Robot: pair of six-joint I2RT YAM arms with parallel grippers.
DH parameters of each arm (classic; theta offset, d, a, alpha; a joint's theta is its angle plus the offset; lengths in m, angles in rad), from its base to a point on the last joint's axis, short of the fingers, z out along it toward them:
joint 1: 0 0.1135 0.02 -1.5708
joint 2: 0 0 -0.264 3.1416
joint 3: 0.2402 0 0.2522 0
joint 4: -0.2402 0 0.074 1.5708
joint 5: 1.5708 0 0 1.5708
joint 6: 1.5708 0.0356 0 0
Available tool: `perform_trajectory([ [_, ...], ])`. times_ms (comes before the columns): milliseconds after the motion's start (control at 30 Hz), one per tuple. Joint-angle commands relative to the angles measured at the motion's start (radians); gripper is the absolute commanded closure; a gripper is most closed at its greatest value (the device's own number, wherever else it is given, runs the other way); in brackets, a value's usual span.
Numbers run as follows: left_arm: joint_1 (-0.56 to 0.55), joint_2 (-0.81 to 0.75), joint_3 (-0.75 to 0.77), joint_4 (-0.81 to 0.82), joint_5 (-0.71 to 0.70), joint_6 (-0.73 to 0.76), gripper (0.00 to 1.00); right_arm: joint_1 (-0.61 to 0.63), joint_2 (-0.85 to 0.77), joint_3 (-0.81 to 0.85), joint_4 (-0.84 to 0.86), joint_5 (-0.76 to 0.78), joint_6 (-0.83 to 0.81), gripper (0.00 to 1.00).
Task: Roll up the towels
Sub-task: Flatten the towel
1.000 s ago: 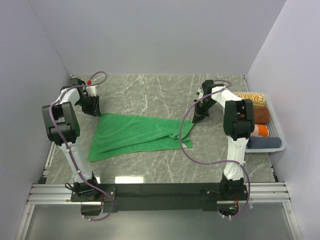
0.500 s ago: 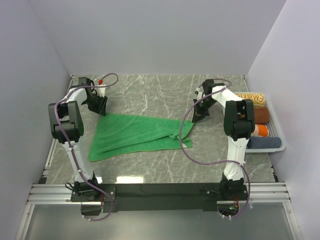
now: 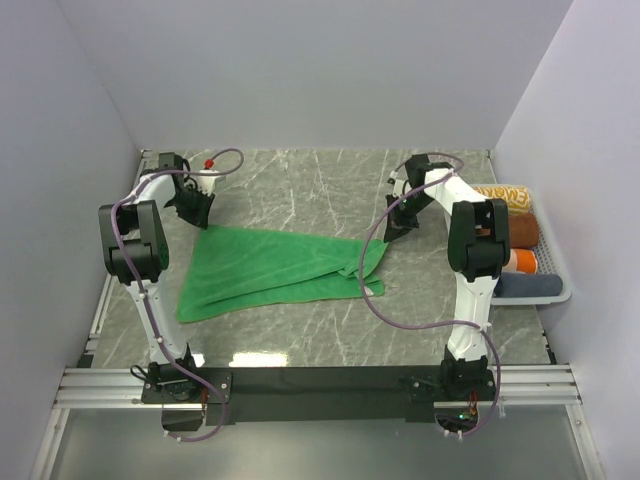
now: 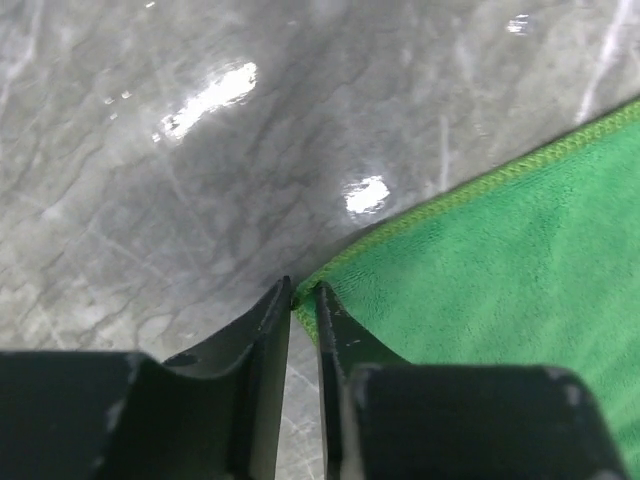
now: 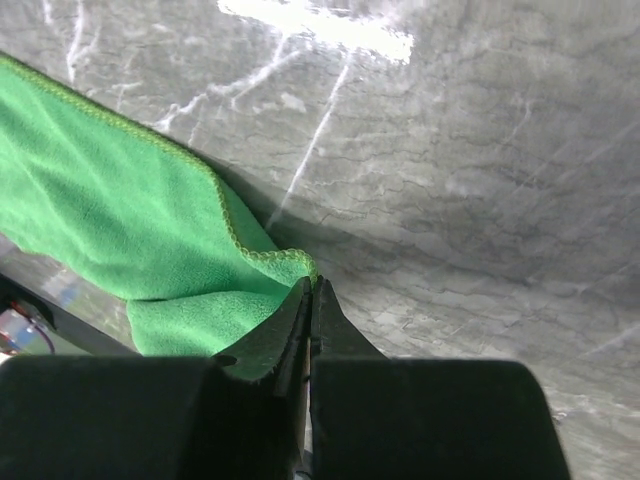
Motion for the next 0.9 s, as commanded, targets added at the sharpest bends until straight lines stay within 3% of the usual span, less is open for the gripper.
perform_trajectory([
  [0,-0.010,-0.008,-0.030,-0.051,0.092,0.051,0.79,-0.004,-0.069,0.058,-0.014,-0.020,-0.052,1.00],
  [100,-0.018,-0.008,-0.042,-0.083,0.119,0.088,0.81,-0.006,-0.074,0.085,-0.022,-0.028,-0.069,1.00],
  [267,-0.023,-0.002,-0.038,-0.058,0.122,0.065,0.99,-0.007,-0.083,0.106,-0.030,-0.036,-0.104,1.00],
  [333,-0.019,-0.011,-0.012,-0.056,0.127,0.025,0.99,-0.006,-0.103,0.109,-0.021,-0.031,-0.129,1.00],
  [467,0.008,-0.002,0.187,-0.135,0.153,-0.035,1.00,-0.023,-0.150,0.144,-0.008,-0.022,-0.169,1.00],
  [567,0.051,-0.033,0.293,-0.107,0.191,-0.131,1.00,-0.059,-0.172,0.221,0.007,-0.037,-0.175,1.00],
  [700,0.085,-0.127,0.346,0.031,0.221,-0.248,1.00,-0.096,-0.204,0.366,0.038,-0.052,-0.186,1.00],
  [867,0.108,-0.236,0.315,0.134,0.259,-0.360,1.00,-0.104,-0.297,0.404,0.117,-0.063,-0.196,1.00],
])
